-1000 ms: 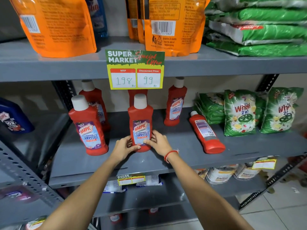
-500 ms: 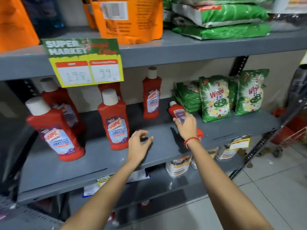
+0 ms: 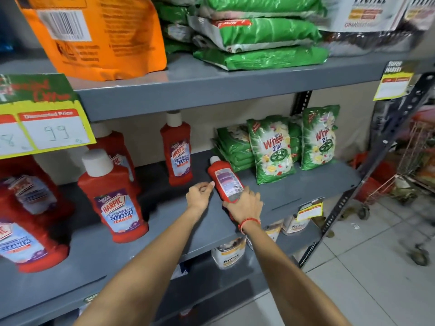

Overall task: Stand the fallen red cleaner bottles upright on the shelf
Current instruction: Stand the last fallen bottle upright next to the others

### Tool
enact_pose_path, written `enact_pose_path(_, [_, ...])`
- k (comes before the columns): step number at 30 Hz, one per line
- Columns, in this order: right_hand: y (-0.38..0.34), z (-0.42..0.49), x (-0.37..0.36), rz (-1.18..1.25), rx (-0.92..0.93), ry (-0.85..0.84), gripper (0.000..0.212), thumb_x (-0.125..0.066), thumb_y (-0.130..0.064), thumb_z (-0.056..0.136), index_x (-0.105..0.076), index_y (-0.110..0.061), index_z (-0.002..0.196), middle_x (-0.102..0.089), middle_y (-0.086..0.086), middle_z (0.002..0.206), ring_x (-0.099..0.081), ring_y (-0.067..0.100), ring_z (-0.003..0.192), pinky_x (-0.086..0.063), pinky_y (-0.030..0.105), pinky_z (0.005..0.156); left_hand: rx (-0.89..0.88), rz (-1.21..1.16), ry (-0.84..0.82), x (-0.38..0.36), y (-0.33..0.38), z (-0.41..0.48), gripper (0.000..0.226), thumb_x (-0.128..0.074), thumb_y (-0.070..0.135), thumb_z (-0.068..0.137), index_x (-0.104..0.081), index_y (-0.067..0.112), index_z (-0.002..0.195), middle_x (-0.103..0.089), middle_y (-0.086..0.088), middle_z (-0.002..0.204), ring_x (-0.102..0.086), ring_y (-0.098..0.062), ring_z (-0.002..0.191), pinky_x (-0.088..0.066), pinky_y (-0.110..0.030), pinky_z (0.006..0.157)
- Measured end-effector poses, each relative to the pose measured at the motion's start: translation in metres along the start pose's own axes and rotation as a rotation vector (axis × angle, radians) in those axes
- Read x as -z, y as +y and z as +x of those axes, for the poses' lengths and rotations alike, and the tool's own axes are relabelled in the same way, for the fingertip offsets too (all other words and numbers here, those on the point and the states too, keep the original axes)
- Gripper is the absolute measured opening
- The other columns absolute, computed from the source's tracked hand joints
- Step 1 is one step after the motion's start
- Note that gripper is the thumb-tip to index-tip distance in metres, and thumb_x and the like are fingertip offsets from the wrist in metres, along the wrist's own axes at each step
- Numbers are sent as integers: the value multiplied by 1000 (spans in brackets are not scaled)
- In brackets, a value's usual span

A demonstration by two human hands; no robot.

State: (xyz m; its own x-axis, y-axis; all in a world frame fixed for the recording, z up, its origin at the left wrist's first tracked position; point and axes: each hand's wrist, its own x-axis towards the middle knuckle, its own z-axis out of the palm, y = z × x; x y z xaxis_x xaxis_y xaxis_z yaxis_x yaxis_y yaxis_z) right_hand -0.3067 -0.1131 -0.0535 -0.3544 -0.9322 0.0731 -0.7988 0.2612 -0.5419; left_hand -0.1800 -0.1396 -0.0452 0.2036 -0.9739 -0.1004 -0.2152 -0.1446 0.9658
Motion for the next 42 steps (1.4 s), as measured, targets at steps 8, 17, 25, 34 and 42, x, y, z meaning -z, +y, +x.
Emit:
enact_pose_path(8, [8,-39,-10,228,17,139,78,-73,-46,63,-45,-7,125,-62,15,113,-48,33,104,-40,43,88,202,-174,-203,-8,17,-7,41,-69,22,80,-59,-1,113,-66,-14,100,-59,-13,69,-51,-26,65])
enact_pose_path(17, [-20,-34,6,537,248,-7,90,-88,-32,53,-41,-10,126,-57,12,116,-51,27,112,-40,31,93,-116,-334,-167,36,44,-34,51,-72,-8,69,-52,-6,116,-64,-13,104,-64,-13,85,-56,-14,72])
enact_pose_path(25, [-60,-26,8,582,328,-127,83,-91,-26,48,-41,-9,112,-59,13,114,-56,28,107,-48,36,88,-212,-278,-99,78,41,-36,59,-72,-11,67,-49,-7,121,-61,-19,114,-62,-21,96,-52,-16,83])
enact_pose_path(34, [-57,-32,-22,611,350,-230,84,-87,-30,53,-40,-17,122,-62,9,117,-60,21,106,-51,39,93,-208,-172,-116,106,22,-36,60,-71,-7,71,-45,-3,126,-60,-22,120,-63,-20,100,-53,-13,80])
enact_pose_path(42, [-48,-13,-13,786,352,-511,60,-76,-8,74,-47,-9,126,-61,9,126,-60,12,110,-47,25,100,-175,-213,379,64,-19,-96,33,-48,-2,89,-56,2,120,-63,-9,113,-60,-21,107,-44,-6,84])
